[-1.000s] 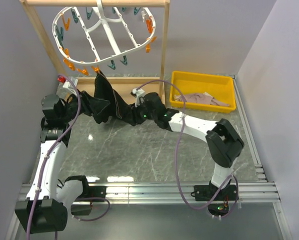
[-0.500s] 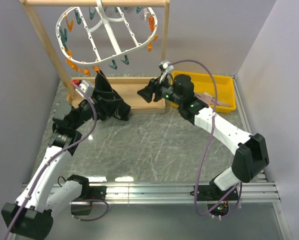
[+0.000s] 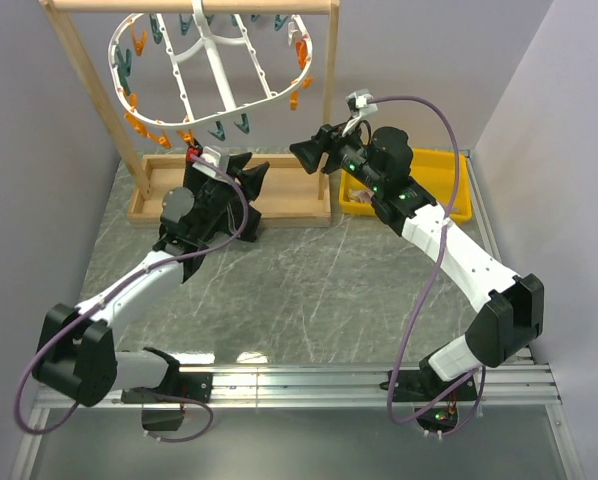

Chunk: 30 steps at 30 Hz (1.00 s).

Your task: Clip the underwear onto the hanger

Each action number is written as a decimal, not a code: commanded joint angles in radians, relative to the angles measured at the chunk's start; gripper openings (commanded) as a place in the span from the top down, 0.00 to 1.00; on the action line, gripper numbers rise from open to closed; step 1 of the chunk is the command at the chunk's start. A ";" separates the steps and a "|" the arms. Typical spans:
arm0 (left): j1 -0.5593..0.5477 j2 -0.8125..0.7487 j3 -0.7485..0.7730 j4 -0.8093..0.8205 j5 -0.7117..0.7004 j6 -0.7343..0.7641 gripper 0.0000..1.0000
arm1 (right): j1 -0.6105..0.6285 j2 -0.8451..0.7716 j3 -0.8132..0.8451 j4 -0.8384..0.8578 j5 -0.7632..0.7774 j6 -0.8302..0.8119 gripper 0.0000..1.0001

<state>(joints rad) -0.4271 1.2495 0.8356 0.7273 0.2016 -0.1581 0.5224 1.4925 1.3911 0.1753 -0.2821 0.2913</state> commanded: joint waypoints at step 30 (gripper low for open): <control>0.047 0.283 0.105 0.497 -0.102 -0.054 0.48 | -0.035 0.006 0.039 0.093 -0.077 0.014 0.28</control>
<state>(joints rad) -0.3859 1.5127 0.8967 1.1500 0.0990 -0.2039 0.4965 1.5032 1.3933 0.2211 -0.3489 0.2993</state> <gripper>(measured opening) 0.523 0.717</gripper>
